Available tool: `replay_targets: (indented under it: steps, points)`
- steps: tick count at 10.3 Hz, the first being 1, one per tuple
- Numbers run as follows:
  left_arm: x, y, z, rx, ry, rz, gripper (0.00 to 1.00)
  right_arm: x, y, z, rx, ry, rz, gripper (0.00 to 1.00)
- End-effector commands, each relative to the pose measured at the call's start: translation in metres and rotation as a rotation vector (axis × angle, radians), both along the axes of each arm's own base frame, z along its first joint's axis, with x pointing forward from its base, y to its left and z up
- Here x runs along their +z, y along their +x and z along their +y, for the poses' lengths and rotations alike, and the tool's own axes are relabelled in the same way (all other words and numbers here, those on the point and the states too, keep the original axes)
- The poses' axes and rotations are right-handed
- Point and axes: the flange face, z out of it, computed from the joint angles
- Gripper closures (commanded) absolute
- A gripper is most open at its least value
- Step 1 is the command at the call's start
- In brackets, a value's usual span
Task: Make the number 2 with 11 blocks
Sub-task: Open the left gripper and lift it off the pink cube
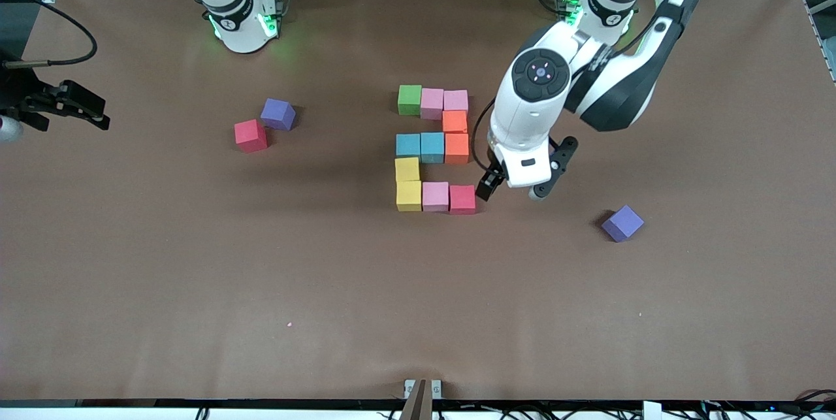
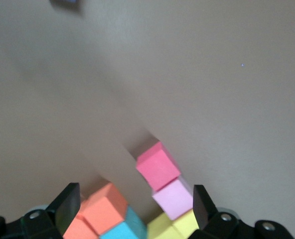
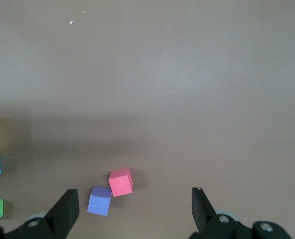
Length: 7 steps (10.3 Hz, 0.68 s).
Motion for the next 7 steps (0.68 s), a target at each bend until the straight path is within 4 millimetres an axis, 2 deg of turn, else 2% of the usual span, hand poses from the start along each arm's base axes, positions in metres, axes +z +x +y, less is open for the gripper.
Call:
replay_targets:
  steps: [1,4,5,7]
  points:
    - [0.036,0.007,0.039,-0.208,0.037,-0.030,0.00,-0.002,-0.001,-0.005,0.006,-0.012,0.006,0.00]
    - [0.078,0.016,0.100,-0.386,0.076,-0.021,0.00,-0.005,0.001,-0.005,0.005,-0.011,0.007,0.00]
    - [0.090,0.014,0.116,-0.474,0.096,0.001,0.00,-0.005,0.001,-0.006,0.005,-0.011,0.007,0.00]
    - [0.117,0.013,0.161,-0.614,0.100,0.038,0.00,-0.005,-0.002,-0.006,0.003,-0.012,0.010,0.00]
